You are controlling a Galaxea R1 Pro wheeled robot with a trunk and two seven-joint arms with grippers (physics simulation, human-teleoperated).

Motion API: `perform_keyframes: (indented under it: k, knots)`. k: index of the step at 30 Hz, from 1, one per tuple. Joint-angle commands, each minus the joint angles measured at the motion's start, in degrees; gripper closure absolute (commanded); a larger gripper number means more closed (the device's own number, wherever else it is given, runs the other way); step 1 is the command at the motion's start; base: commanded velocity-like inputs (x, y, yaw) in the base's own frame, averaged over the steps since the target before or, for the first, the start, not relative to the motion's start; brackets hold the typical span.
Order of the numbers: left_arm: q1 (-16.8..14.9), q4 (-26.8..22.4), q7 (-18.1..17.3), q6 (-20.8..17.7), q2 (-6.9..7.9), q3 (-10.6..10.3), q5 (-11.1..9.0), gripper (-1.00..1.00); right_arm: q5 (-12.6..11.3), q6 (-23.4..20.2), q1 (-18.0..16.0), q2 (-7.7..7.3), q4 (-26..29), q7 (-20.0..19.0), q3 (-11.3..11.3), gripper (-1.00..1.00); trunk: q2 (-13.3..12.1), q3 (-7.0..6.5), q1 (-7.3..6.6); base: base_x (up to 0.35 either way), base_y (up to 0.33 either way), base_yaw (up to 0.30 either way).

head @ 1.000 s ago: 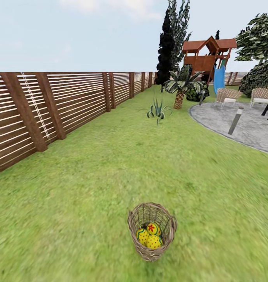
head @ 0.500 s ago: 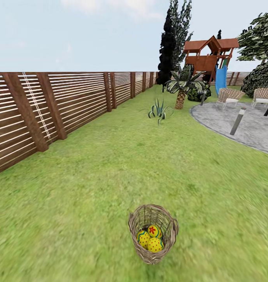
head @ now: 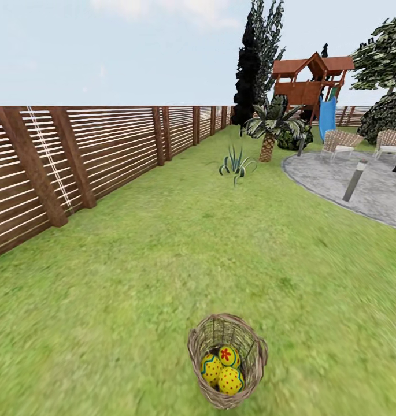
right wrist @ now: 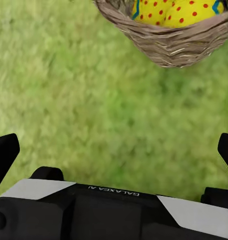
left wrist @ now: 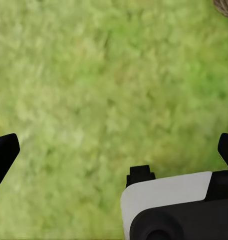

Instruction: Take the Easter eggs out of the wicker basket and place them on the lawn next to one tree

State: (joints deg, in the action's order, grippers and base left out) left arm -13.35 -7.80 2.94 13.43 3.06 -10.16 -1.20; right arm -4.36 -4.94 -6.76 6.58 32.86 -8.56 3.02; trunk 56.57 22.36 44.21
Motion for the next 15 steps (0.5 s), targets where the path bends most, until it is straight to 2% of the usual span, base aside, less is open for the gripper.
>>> perform_keyframes:
  k: [1, 12, 15]
  knots:
    - [-0.04, 0.03, 0.31, 0.19, 0.02, -0.48, -0.12, -1.0, -0.46, -0.33, -0.01, -0.01, 0.1, -0.05, 0.14, -1.0, 0.04, 0.06, 0.02, 0.181, -0.106, 0.0]
    - [-0.07, 0.02, 0.31, 0.19, -0.01, -0.48, -0.12, -1.0, -0.47, -0.33, -0.01, 0.01, 0.1, -0.05, 0.21, -1.0, 0.04, 0.05, 0.02, 0.155, -0.123, 0.002]
    - [-0.06, 0.03, 0.31, 0.19, -0.02, -0.48, -0.12, -1.0, -0.47, -0.33, -0.01, -0.03, 0.1, -0.05, 0.13, -1.0, 0.04, 0.08, 0.02, 0.154, -0.159, 0.11]
